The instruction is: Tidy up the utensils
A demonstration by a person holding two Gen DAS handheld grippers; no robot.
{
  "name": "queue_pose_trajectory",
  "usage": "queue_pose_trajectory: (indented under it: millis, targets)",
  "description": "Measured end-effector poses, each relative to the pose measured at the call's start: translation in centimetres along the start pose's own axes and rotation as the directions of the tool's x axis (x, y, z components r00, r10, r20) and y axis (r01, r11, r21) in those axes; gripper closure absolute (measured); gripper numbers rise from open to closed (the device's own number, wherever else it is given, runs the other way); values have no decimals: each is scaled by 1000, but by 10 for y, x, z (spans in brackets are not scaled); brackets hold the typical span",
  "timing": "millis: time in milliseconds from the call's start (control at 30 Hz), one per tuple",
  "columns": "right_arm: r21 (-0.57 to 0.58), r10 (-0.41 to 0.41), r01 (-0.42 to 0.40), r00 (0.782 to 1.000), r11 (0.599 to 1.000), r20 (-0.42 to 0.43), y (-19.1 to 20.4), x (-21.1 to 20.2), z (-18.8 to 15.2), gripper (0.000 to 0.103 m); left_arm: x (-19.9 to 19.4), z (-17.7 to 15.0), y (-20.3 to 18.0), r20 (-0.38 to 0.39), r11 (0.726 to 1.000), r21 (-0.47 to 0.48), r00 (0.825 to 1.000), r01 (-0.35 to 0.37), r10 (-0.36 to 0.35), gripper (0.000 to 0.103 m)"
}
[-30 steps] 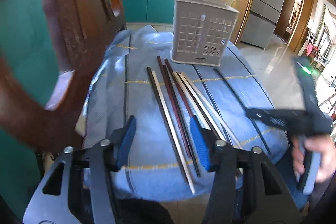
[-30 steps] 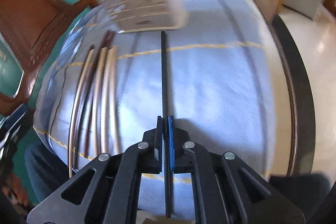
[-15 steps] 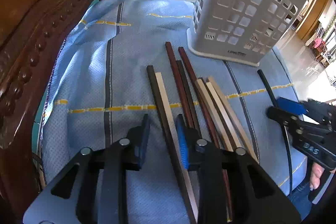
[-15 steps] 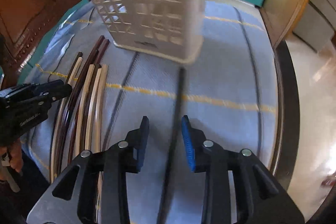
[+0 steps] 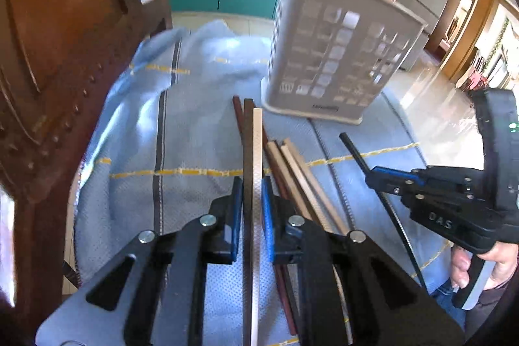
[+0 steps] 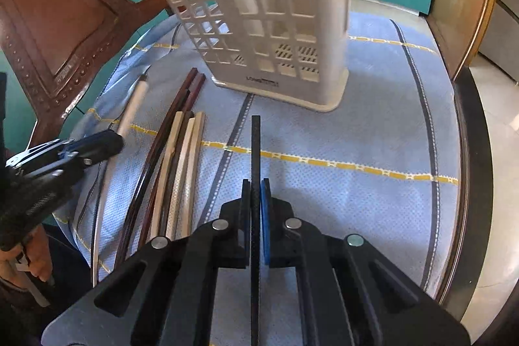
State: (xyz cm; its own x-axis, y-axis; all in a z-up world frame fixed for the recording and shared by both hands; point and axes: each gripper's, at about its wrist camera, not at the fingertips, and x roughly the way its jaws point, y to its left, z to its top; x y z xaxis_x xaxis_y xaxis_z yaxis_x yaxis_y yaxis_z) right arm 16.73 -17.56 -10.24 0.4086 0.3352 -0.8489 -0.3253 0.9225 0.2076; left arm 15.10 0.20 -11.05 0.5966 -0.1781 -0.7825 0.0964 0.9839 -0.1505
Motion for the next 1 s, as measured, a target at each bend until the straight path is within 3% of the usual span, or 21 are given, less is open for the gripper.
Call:
queue_pose_trajectory:
  millis: [467,667,800,1000]
  targets:
    - [27,-15,15,1000,1000,3,-4,0,-2,96,7,-3,-14,-15,1000,10,1000,27,-27,90]
    - [50,-21,20,1000,999,10,-9,-2,-2,93,7,-5,-5,-17,1000,-13,1000,-12,11,76]
    - [59,-22,22,1000,998,9,-14,-3,-2,89,10,-5,-2,-19,999,-29,999,-29,28,58]
    - [58,-29,28,1000,998,9,-18,-5,-2,83,13,-3,1,-16,998,-38,999,-45,44,48]
